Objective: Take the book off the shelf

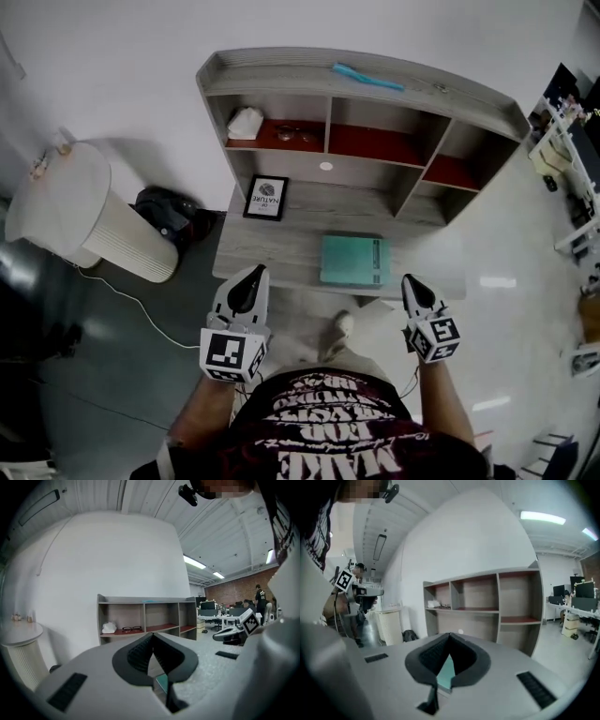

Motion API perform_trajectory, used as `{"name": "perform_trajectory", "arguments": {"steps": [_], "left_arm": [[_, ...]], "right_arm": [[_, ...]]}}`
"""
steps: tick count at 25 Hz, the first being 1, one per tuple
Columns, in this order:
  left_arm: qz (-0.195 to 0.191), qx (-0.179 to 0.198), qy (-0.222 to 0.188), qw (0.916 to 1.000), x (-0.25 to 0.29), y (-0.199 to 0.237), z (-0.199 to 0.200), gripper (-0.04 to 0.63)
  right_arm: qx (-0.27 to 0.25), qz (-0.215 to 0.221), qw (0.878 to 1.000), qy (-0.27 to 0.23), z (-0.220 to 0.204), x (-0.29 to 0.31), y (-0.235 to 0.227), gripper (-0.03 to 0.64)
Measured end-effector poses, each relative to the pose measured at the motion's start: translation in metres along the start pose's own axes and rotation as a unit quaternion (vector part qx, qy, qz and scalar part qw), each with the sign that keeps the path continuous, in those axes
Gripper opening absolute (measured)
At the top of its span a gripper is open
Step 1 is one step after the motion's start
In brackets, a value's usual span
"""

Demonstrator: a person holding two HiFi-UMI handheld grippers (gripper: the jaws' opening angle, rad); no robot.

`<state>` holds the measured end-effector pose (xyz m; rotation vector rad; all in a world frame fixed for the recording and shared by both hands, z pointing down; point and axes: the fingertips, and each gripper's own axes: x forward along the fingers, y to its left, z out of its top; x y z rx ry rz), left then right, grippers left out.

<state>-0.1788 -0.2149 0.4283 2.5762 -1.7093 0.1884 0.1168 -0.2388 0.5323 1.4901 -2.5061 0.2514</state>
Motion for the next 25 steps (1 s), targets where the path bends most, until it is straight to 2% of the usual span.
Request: {"name": "perform_trajectory", "arguments": {"steps": [4,13,19,25], "left_arm": [[-0.008,0.001,-0.007,0.9999,-0.014,-0.002,0.001,0.006],[-0.03,-0.014,-0.005,0.9994,-0.016,-0.021,-0.002,0.006],[0.0,-0.027,-0.007,0.9996,-0.009,-0.022,0.001,0.006],[0.008,-0.041,-0.011,0.9991,0.008,-0.057,0.015,0.006]], "right_arm": [[-0.032,0.002,0.999,-0.025,0.03,-0.023,0.02,0.003],[-0.039,-0.006,0.999,-0.026,0.053,-0.053,0.034,0.003],[-0.05,0.012,0.998,-0.037,0.067,-0.058,0.021,0.003],[-0.053,0.039,0.997,-0.037,0.072,-0.072,-0.006,0.003]]}}
